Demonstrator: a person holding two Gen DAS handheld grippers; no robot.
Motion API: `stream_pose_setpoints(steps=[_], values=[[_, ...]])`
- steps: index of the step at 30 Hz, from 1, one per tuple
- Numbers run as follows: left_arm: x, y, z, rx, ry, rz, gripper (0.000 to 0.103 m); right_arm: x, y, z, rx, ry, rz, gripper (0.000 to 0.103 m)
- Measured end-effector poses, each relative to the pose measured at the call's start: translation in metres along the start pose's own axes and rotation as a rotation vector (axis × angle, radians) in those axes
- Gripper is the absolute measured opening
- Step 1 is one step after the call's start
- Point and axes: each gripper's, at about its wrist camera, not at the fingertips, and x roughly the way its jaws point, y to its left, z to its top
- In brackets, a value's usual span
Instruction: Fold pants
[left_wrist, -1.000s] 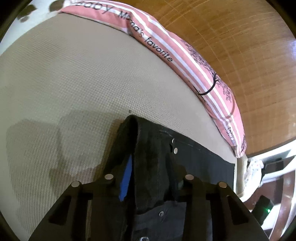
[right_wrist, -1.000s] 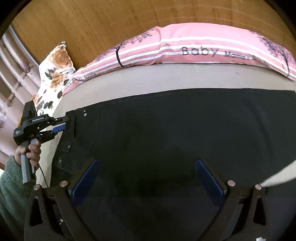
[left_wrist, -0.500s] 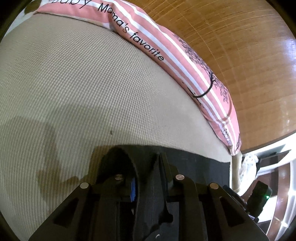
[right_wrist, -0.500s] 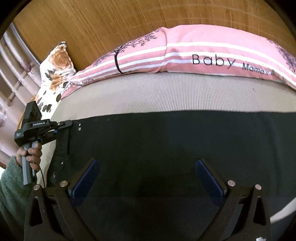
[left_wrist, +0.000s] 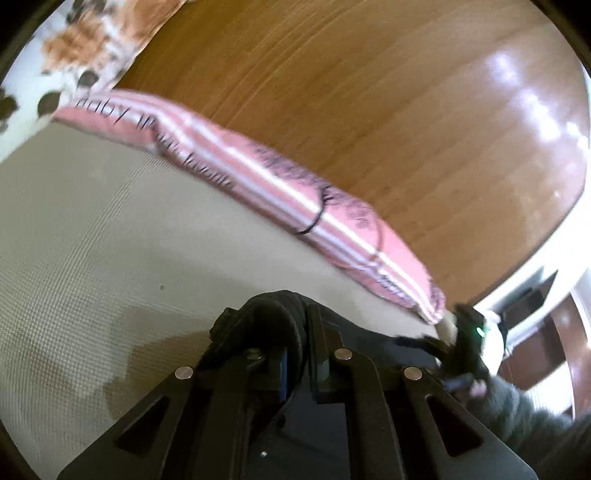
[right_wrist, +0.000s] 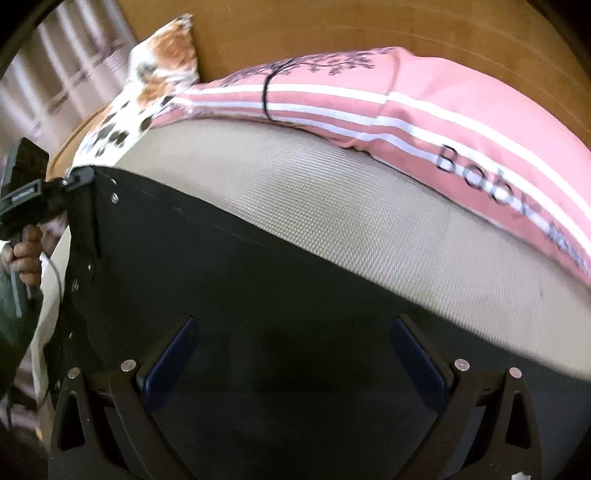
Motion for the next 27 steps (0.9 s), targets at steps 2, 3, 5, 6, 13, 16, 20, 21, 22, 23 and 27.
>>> stream_pose_setpoints(steps=[2,3,5,6,13,16,20,21,22,23,27], values=[[-0.009,-0.005,-0.003,0.012,-0.019,-0.027,0.008,0.001,-0.004,0.009,-0.041,0.021,0.039,0.100],[-0.013,-0.008,-0.004,0.018,-0.028,-0.035,0.008,0.002,-0.006,0.014,-0.061,0.026,0.066,0.097],[-0.020,-0.012,-0.004,0.023,-0.039,-0.052,0.008,0.006,-0.009,0.026,-0.096,0.048,0.135,0.094],[-0.023,-0.015,-0.005,0.029,-0.046,-0.059,0.008,0.009,-0.010,0.032,-0.112,0.062,0.159,0.091],[-0.030,-0.020,-0.006,0.030,-0.061,-0.040,0.008,0.034,-0.008,0.053,-0.223,0.183,0.321,0.072],[-0.029,-0.018,-0.006,0.020,-0.059,-0.025,0.008,0.041,-0.009,0.050,-0.252,0.234,0.328,0.059],[-0.025,-0.017,-0.004,0.019,-0.049,0.001,0.008,0.039,-0.026,0.037,-0.248,0.262,0.319,0.047],[-0.024,-0.017,-0.004,0.019,-0.048,0.007,0.008,0.038,-0.031,0.034,-0.240,0.267,0.308,0.046],[-0.024,-0.017,-0.003,0.019,-0.047,0.010,0.008,0.036,-0.037,0.030,-0.232,0.272,0.296,0.045],[-0.024,-0.017,-0.003,0.021,-0.046,0.015,0.008,0.034,-0.044,0.025,-0.221,0.272,0.290,0.042],[-0.020,-0.016,-0.001,0.025,-0.037,0.043,0.008,0.025,-0.057,0.014,-0.186,0.243,0.249,0.026]])
